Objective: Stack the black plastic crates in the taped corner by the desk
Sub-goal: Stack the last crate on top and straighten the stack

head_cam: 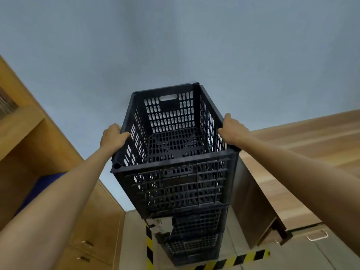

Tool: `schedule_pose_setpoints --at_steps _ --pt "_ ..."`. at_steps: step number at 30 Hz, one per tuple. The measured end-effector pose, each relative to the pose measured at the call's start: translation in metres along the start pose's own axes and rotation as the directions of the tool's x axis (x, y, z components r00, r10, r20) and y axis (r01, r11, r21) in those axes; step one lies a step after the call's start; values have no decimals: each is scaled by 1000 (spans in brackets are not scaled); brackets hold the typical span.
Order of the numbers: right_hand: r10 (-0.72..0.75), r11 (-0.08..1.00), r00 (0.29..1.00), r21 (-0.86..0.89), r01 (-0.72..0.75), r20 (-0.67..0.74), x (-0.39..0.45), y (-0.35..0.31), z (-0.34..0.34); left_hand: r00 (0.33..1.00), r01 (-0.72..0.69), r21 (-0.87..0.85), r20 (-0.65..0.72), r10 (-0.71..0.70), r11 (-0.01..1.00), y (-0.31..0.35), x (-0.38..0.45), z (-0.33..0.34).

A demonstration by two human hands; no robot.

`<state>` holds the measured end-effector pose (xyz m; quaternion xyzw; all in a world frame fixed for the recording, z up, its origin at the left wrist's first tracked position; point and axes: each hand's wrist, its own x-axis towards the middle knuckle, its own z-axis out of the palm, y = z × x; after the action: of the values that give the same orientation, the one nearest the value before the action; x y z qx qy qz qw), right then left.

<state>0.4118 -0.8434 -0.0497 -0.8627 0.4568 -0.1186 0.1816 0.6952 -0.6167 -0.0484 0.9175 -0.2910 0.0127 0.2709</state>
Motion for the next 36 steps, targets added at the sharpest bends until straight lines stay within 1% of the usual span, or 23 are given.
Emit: schedule_pose_setpoints --at_steps 2,4,6,8,10,13,16,18,21,24,28,31,33,34,35,36 --pt "-4 1000 1000 -13 4 -10 1 0 2 999 32 17 29 -32 999 -1 -4 0" --pt "-1 1000 1000 -31 0 -25 -1 1 3 997 65 78 43 -69 995 -2 -11 -3" --pt "-4 999 999 -54 2 -38 -4 1 3 997 56 150 35 -62 987 0 -19 -5" --pt "-6 998 1000 -67 4 -30 -8 1 3 998 20 168 50 -29 986 2 -27 -5" --pt "-8 997 1000 -74 9 14 -12 1 3 995 1 125 103 -14 992 0 -35 -3" --pt "7 999 998 -40 -5 66 -20 3 2 983 -8 60 185 -3 998 -6 -46 -1" --pt "34 999 997 -12 -33 67 -31 1 0 983 -8 5 181 7 1000 -8 -58 -2" --pt "27 1000 999 -8 -26 25 -40 -2 1 989 -14 -6 145 15 1000 -7 -68 -2" --pt "-20 1000 996 -19 18 -83 -53 -3 2 991 -105 93 98 96 990 -2 -85 -4" --pt "-66 998 988 -29 62 -141 -65 -3 6 975 -211 158 98 197 965 5 -96 -5" --pt "-132 989 974 -94 117 -185 -80 -3 14 967 -240 165 127 220 957 6 -107 -4" --pt "-185 973 961 -177 149 -207 -92 -1 19 946 -318 271 152 285 909 -1 -117 -5" --pt "-228 959 949 -218 180 -217 -99 3 24 942 -335 305 139 307 891 -6 -125 -5" --pt "-232 960 950 -206 189 -210 -101 5 24 941 -338 313 137 310 887 -6 -131 -5" --pt "-243 959 947 -196 203 -209 -104 5 24 934 -357 364 140 329 860 -5 -137 -5" --pt "-241 963 947 -171 208 -210 -104 7 26 937 -349 383 129 325 855 -2 -143 -6"
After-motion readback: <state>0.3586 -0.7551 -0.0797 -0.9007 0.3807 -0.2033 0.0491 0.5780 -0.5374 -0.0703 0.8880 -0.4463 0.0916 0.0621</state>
